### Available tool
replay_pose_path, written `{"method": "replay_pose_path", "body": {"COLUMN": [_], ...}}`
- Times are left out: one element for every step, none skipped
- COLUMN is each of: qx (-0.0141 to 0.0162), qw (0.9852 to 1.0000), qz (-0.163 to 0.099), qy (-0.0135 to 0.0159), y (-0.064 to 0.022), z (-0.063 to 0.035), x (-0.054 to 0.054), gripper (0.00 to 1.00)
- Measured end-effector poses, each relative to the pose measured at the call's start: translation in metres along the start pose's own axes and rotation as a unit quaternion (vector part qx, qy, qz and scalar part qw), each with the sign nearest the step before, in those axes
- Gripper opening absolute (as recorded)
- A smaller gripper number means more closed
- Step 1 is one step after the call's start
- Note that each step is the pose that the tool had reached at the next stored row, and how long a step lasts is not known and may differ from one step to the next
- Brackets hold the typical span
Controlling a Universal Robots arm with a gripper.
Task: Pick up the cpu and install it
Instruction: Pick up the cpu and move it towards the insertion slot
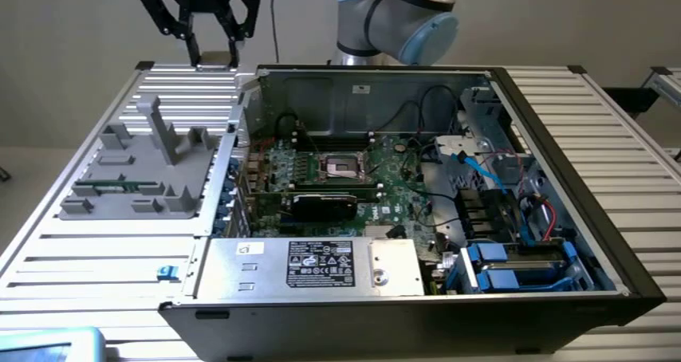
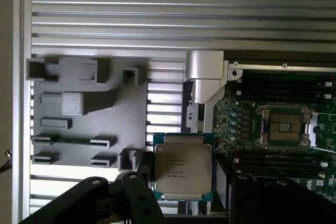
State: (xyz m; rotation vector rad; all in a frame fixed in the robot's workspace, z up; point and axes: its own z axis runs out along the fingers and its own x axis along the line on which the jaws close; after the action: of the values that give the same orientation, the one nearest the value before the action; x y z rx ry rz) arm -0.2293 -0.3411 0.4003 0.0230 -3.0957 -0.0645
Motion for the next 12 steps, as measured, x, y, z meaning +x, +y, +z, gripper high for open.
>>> {"method": "replay_pose_path", "body": {"qx": [0.0,-0.0001,-0.0001,-0.0002,-0.0002,-0.0002,-0.0003,-0.0003,-0.0002,-0.0002,-0.0003,-0.0003], "qw": [1.0,1.0,1.0,1.0,1.0,1.0,1.0,1.0,1.0,1.0,1.0,1.0], "qz": [0.0,0.0,0.0,0.0,0.0,0.0,0.0,0.0,0.0,0.0,0.0,0.0], "qy": [0.0004,0.0007,0.0011,0.0015,0.0017,0.002,0.0023,0.0027,0.0031,0.0033,0.0035,0.0036], "y": [-0.0001,-0.0002,-0.0003,-0.0005,-0.0006,-0.0007,-0.0008,-0.001,-0.0011,-0.0012,-0.0013,-0.0014], "z": [-0.0003,-0.0006,-0.0009,-0.0012,-0.0014,-0.0017,-0.002,-0.0022,-0.0025,-0.0027,-0.0029,-0.0031], "x": [-0.004,-0.009,-0.013,-0.018,-0.022,-0.026,-0.031,-0.036,-0.04,-0.045,-0.049,-0.053], "gripper": [0.56,0.56,0.56,0.56,0.56,0.56,0.56,0.56,0.56,0.56,0.56,0.56]}}
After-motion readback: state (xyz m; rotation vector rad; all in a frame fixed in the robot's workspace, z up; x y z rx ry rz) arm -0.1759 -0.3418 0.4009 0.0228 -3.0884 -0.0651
